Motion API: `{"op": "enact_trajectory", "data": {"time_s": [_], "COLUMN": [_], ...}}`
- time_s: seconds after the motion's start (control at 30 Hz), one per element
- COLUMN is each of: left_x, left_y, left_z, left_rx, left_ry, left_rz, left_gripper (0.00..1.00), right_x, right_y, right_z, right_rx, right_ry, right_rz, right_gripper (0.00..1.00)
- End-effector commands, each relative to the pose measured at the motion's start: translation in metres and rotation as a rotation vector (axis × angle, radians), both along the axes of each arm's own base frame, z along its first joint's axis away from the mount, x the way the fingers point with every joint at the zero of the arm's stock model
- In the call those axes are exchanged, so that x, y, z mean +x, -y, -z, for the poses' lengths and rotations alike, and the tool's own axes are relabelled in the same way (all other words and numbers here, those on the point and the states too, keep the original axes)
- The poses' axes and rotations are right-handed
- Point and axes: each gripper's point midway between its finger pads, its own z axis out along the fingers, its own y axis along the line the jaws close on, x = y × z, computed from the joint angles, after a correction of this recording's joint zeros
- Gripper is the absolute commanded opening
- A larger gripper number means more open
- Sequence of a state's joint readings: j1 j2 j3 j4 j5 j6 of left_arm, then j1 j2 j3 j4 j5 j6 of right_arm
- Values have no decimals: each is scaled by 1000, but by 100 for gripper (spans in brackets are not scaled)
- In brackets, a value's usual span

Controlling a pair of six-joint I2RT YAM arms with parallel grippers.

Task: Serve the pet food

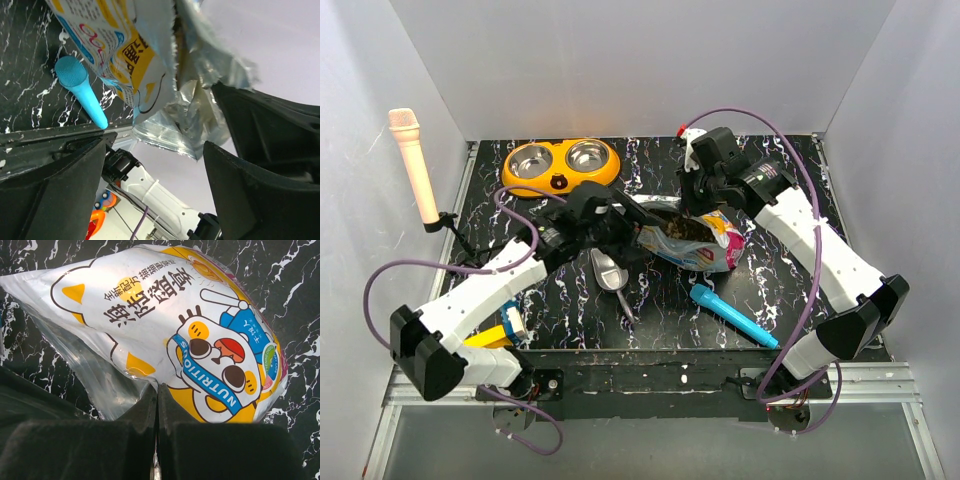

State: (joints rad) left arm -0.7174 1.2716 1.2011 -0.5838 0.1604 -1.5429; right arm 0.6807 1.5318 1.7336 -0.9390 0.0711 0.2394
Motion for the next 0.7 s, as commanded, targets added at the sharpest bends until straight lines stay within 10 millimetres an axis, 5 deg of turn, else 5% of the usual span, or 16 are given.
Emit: {"op": "enact_trajectory", "data": {"time_s": [0.0,0.2,0.3,0.63,0.67], "left_x": [0,6,17,29,29], "left_y": [20,48,42,34,36], "left_z": [4,34,44,27,22], "left_rx": [-26,31,130,182,176], "left_ry": [-51,-71,-33,75,84], "left_rz": [-55,-32,-56,-69,-59], "left_gripper": [77,59,47,0,0], "right_x": [2,0,-2,-15,-17], "right_y": [-8,-6,-1,25,25], "right_z": [-36,-44,-42,-18,-18], "right_rx": [88,93,73,-96,-105], "right_ry": [68,77,80,108,115], "right_rz": [-5,-13,-10,-50,-62], "right_gripper": [1,1,1,2,9]}}
